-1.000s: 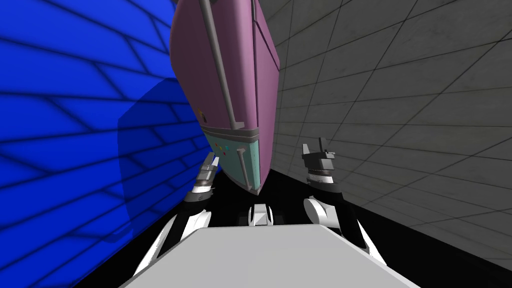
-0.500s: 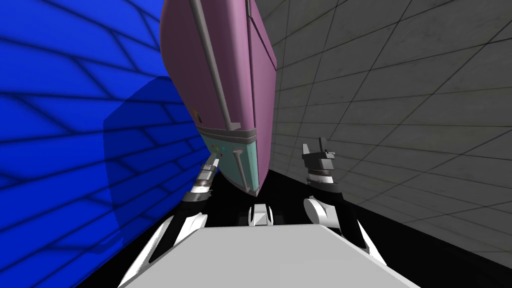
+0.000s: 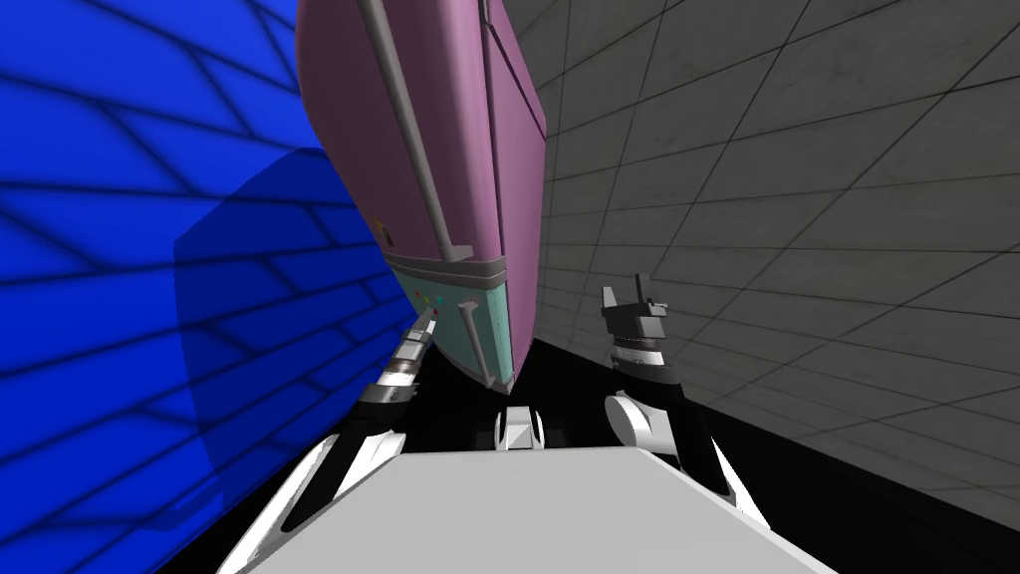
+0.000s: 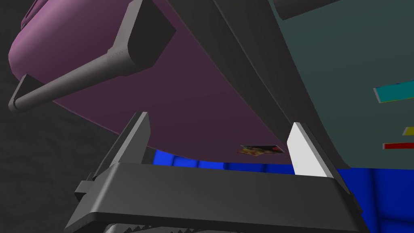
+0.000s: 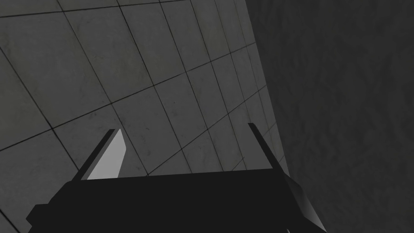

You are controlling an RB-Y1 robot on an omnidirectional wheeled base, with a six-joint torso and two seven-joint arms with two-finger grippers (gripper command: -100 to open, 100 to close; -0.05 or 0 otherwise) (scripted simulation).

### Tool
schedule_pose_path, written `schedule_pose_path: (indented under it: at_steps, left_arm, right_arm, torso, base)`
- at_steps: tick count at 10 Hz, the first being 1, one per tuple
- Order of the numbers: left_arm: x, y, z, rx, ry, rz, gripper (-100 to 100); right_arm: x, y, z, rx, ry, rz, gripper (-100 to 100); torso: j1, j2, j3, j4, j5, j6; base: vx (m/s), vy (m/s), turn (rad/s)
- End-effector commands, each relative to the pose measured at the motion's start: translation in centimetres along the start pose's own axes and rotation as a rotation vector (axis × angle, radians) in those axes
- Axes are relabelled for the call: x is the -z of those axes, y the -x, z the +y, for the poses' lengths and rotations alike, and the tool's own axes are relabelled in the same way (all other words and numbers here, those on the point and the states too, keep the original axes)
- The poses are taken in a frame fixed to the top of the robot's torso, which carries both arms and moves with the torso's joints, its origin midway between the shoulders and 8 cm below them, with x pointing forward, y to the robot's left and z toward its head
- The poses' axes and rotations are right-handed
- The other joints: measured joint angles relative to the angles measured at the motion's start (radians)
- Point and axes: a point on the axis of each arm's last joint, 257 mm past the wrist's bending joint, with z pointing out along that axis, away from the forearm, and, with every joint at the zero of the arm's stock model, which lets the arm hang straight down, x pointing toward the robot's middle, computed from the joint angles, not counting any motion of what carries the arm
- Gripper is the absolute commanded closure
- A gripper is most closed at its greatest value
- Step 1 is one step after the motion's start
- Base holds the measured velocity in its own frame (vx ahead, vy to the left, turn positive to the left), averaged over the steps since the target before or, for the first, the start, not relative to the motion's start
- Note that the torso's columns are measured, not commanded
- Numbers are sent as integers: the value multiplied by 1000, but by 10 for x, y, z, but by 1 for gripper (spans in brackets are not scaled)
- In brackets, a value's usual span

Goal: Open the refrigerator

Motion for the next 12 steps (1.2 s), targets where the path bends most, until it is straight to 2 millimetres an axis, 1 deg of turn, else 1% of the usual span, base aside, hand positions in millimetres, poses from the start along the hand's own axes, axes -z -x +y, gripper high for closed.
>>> schedule_pose_path:
  at_steps: [1,7,12]
  left_arm:
    - [2,-2,10,-32,46,30,-100]
    - [14,-8,39,-133,165,122,-100]
    - [27,-8,66,-226,276,192,-100]
  right_arm:
    - [0,0,0,0,0,0,0]
    - [0,0,0,0,0,0,0]
    - [0,0,0,0,0,0,0]
  torso:
    - [0,0,0,0,0,0]
    - [0,0,0,0,0,0]
    - [0,0,0,0,0,0]
  base:
    - [33,-24,-49]
    - [38,-18,-46]
    - [44,-24,-55]
